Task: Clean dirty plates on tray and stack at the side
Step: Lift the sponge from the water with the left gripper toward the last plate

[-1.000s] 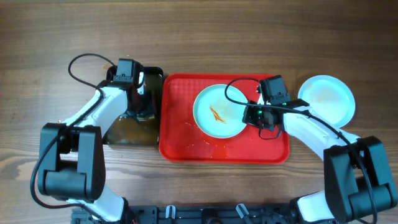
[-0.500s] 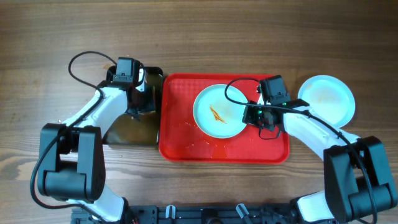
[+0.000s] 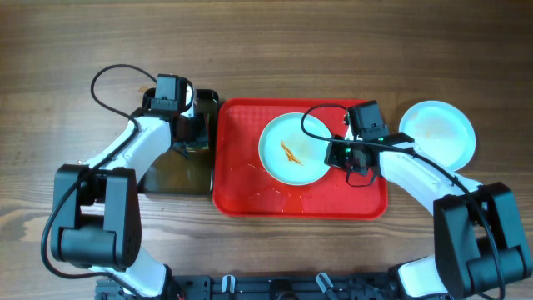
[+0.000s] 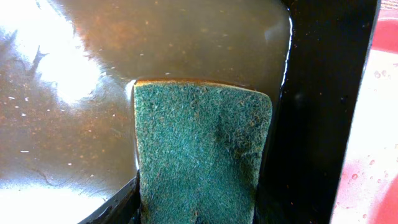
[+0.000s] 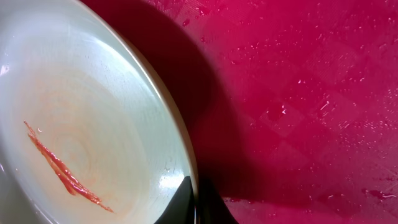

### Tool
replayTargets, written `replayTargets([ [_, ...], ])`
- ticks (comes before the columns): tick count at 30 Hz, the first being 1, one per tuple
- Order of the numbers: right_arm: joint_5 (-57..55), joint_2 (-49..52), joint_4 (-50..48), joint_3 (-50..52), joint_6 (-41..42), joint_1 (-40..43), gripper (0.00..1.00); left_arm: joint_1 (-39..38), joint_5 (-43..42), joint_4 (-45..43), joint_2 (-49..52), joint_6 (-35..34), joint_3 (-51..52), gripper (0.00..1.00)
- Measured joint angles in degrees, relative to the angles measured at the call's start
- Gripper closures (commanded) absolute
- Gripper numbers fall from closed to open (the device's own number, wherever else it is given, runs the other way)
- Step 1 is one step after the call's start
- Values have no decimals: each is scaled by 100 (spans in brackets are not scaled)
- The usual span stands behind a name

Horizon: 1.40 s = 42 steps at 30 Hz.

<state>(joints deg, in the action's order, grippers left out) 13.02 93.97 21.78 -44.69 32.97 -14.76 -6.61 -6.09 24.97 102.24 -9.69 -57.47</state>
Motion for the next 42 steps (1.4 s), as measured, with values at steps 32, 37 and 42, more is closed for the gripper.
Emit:
replayTargets([
  [32, 2, 22, -2, 0, 0, -7, 94, 4, 157, 144, -2562, 2, 31, 96],
  [37, 2, 22, -2, 0, 0, -7, 94, 4, 236, -457, -3047, 98, 31, 96],
  [42, 2, 22, -4, 0, 0, -7, 94, 4, 238, -549, -3182, 114, 31, 96],
])
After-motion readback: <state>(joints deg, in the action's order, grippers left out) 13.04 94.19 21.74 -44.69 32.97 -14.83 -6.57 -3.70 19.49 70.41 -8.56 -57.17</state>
